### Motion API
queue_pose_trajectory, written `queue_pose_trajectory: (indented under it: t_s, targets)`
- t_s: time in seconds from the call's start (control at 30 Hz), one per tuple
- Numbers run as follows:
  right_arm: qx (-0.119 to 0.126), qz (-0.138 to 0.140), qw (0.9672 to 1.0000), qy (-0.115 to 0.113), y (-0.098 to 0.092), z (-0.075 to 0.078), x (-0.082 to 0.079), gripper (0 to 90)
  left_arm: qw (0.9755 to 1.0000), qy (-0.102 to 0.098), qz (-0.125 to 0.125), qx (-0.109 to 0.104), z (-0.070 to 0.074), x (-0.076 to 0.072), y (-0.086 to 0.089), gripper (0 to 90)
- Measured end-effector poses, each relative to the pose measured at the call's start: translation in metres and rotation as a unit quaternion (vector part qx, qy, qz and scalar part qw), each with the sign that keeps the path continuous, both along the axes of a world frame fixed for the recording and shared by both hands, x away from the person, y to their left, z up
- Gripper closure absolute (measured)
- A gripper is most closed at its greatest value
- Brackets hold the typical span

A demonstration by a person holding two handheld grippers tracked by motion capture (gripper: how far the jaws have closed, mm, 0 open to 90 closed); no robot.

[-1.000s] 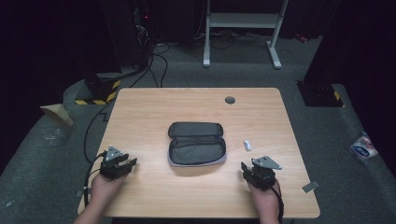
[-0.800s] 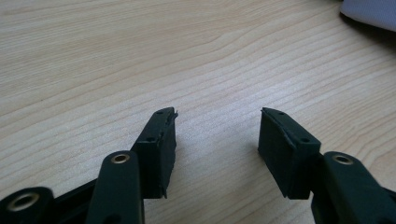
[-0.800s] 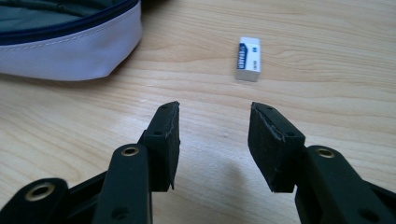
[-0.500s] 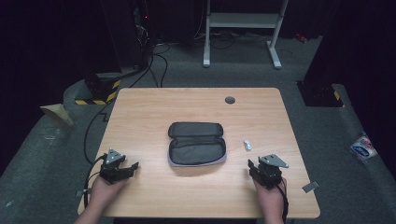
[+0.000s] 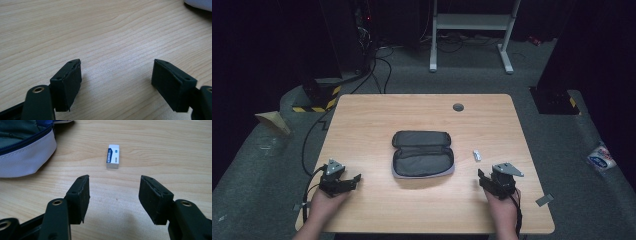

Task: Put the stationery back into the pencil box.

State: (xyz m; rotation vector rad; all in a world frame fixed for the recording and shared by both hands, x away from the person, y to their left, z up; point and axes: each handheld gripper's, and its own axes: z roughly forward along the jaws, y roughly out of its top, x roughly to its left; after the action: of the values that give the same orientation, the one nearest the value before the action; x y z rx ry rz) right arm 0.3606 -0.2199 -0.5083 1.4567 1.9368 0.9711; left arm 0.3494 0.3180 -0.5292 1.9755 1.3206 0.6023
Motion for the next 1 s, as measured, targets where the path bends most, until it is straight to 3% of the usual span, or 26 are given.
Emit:
queue_pose_trajectory:
  t_s: [0.17, 0.3, 0.43, 0.47, 0.57, 0.6, 0.7, 1.0]
  targets:
    - [0.000, -0.002, 1.0000, -0.001, 0.002, 0.001, 0.005, 40.6, 1.0000, 0.000, 0.001, 0.000, 0.000, 0.000, 0.000, 24.2]
    - [-0.006, 0.000, 0.9999, 0.013, 0.004, 0.001, 0.014, 40.1, 1.0000, 0.000, 0.000, 0.000, 0.000, 0.000, 0.000, 24.1]
    - [0.000, -0.003, 1.0000, 0.008, 0.004, 0.001, 0.022, 40.8, 1.0000, 0.000, 0.000, 0.000, 0.000, 0.000, 0.000, 24.2]
    - [-0.003, -0.008, 0.9998, 0.020, 0.007, 0.000, 0.030, 39.3, 1.0000, 0.001, -0.001, 0.001, 0.000, 0.000, 0.000, 24.1]
    - [0.004, -0.008, 0.9997, 0.024, 0.010, 0.000, 0.035, 38.7, 1.0000, 0.001, -0.001, 0.001, 0.000, 0.000, 0.000, 24.1]
    - [-0.003, -0.026, 0.9995, 0.018, 0.015, 0.003, 0.040, 42.1, 1.0000, 0.001, -0.001, 0.001, 0.000, 0.000, 0.000, 24.0]
    - [-0.012, -0.034, 0.9991, 0.024, 0.019, 0.005, 0.046, 43.4, 1.0000, 0.001, -0.001, 0.001, 0.000, 0.000, 0.000, 24.0]
    - [-0.012, -0.021, 0.9991, 0.036, 0.030, 0.008, 0.071, 53.5, 1.0000, 0.001, -0.002, 0.001, 0.000, 0.000, 0.000, 23.7]
